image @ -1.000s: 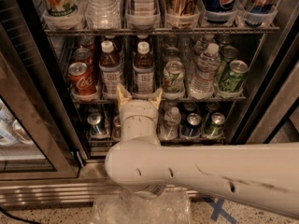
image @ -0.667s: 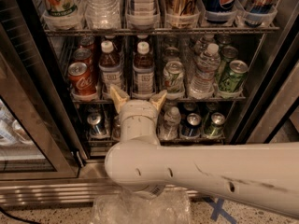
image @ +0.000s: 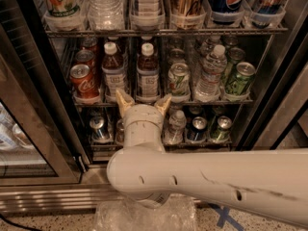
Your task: Pick blue plastic bottle from middle shelf of fridge
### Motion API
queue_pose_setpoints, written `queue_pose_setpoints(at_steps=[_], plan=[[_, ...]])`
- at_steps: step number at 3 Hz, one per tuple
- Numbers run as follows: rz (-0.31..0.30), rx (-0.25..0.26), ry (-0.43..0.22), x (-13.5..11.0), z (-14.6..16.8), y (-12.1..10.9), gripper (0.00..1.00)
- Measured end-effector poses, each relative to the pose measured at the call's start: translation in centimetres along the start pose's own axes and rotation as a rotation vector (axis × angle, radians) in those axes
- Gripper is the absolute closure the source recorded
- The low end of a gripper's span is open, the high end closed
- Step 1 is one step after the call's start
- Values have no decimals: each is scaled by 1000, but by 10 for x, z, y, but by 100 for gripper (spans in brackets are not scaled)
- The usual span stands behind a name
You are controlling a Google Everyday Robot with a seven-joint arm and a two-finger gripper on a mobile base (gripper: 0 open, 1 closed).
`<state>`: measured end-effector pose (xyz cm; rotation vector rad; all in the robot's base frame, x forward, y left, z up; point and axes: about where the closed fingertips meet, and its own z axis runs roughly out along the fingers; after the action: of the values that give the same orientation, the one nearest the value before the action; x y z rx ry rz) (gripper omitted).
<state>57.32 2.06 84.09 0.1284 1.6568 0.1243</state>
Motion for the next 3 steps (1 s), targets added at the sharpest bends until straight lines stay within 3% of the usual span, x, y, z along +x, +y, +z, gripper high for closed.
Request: queue_pose_setpoints(at_steps=[3], plan=[[-3, 51, -37, 3, 6, -7, 21]])
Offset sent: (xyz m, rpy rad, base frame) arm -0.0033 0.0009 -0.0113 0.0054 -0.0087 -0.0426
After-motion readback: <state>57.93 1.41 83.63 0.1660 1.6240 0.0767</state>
